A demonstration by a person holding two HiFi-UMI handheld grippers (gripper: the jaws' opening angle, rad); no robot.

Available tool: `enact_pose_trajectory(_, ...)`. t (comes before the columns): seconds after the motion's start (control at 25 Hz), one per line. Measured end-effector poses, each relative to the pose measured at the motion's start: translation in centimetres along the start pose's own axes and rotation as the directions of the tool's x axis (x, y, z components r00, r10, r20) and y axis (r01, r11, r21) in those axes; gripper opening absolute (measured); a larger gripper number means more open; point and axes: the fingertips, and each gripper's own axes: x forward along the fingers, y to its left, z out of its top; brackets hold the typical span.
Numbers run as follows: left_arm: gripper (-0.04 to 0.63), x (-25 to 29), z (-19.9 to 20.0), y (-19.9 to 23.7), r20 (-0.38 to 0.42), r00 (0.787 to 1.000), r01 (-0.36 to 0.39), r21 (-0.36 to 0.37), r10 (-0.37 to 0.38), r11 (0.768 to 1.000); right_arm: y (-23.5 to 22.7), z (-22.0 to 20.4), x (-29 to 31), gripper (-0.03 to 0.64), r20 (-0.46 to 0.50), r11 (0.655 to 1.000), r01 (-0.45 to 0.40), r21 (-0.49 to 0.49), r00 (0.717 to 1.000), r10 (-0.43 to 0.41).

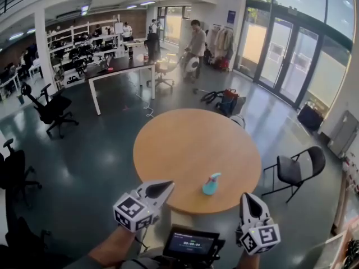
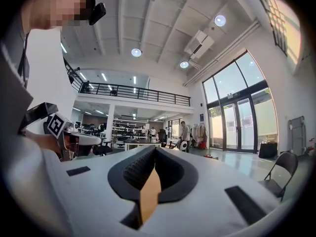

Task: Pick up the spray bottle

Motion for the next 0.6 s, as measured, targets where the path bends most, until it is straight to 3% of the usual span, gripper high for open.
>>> enact_pose_trajectory(0.28,0.000,4.8,0.2,2.3,0.008,0.999,-0.043,0.010,0.043,0.999,-4.6,0.0,5.3,0.008,-0.012,0.999,0.001,-0.042,1.000,-0.002)
enact_pose_trajectory(0.6,0.000,9.2,0.5,4.7,0.013,0.996,-0.087,-0.001,0.087,0.996,-6.5,1.4,9.4,0.008,0.043,0.990,-0.132,-0.053,0.990,0.134)
